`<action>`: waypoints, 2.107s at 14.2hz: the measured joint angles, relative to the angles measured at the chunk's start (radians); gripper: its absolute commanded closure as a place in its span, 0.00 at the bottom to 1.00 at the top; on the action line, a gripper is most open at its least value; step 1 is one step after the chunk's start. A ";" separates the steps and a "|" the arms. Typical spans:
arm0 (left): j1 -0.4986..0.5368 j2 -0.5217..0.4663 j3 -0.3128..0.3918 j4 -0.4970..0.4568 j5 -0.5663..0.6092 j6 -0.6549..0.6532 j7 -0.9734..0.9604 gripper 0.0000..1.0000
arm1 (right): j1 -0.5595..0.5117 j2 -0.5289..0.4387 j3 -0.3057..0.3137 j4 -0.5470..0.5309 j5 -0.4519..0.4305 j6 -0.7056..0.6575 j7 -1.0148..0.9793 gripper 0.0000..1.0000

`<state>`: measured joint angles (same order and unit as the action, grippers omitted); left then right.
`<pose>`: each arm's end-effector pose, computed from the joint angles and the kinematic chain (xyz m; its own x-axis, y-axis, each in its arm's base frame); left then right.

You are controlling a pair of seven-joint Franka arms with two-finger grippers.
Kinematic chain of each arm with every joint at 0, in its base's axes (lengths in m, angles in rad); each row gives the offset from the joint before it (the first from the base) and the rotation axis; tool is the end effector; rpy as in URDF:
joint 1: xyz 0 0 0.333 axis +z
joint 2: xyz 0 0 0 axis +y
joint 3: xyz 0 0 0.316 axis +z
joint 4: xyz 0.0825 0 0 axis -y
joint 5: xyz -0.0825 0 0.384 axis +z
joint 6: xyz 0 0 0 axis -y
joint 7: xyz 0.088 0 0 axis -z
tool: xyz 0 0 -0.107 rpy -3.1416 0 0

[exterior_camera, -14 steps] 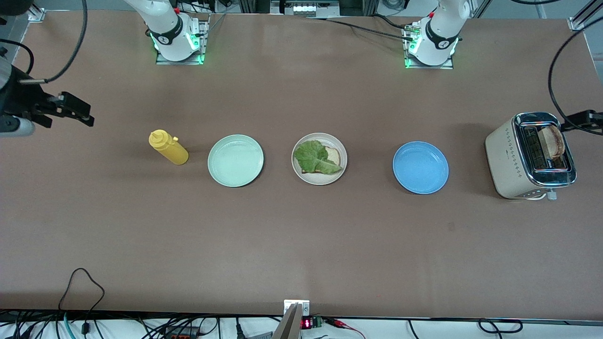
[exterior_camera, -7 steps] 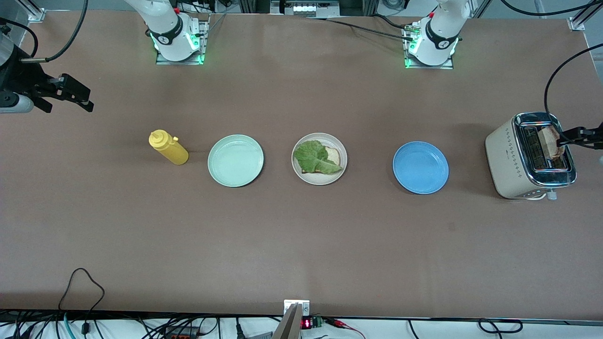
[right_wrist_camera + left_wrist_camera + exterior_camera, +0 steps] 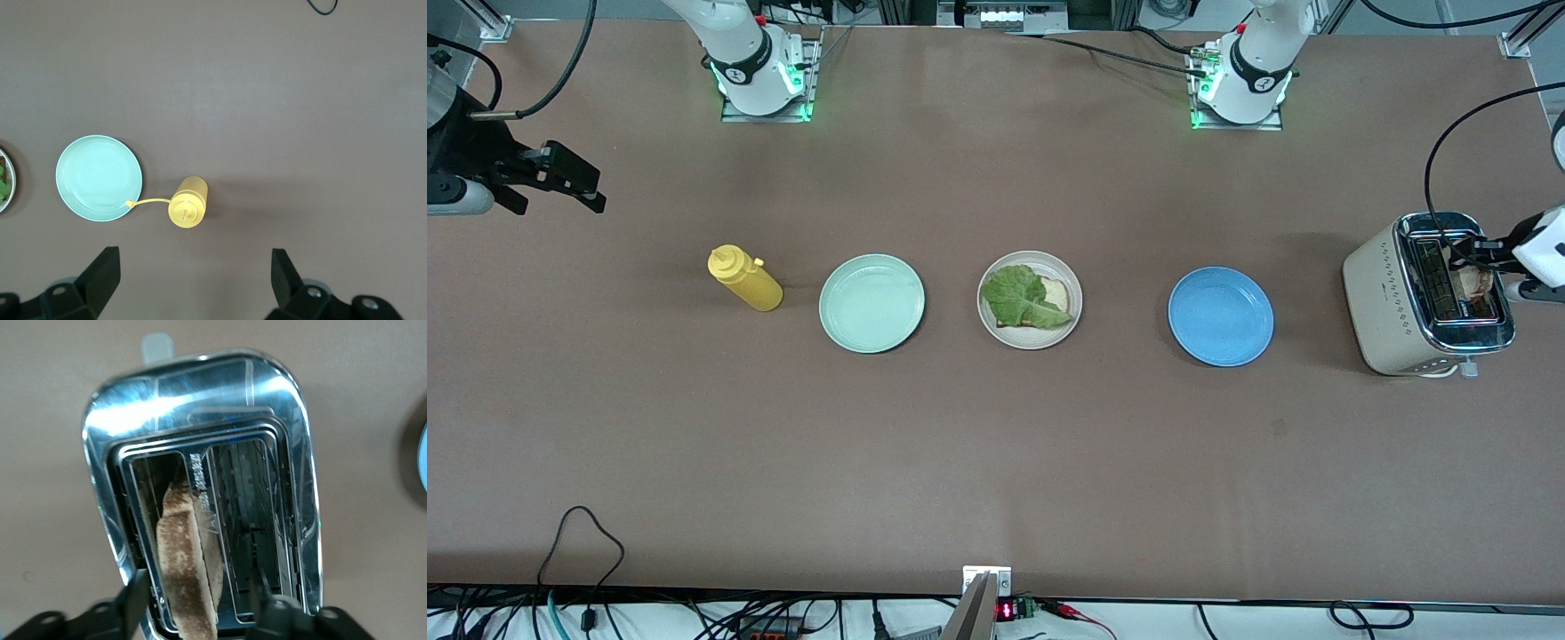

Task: Make sandwich in beige plate with both arms
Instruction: 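Lower the left gripper into the toaster and grasp a bread slice, then lift the bread slice out and carry it over the beige plate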

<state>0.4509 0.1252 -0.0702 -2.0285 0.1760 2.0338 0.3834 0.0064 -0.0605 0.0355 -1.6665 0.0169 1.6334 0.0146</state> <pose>0.5182 0.2188 0.3778 0.9825 -0.0827 -0.1668 -0.0972 -0.9920 -0.0811 0.5402 0.0249 0.6178 0.9993 0.0262 0.0271 0.0266 -0.9995 -0.0151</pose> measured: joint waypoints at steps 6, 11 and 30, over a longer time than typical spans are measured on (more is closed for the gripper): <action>0.004 -0.012 -0.001 -0.004 0.025 0.000 0.000 1.00 | 0.000 0.000 0.001 0.000 0.000 0.000 0.000 0.00; 0.004 -0.033 -0.012 0.107 0.033 -0.174 0.000 1.00 | -0.001 0.000 0.001 0.000 0.000 0.000 0.000 0.00; -0.128 0.064 -0.484 0.481 -0.654 -0.504 -0.460 1.00 | -0.011 0.002 -0.001 0.026 0.000 0.010 0.000 0.00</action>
<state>0.3230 0.1888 -0.5544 -1.5471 -0.4780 1.5302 -0.0764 -0.0047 -0.0588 0.0344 -1.6401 0.0170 1.6438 0.0145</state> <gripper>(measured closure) 0.885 0.000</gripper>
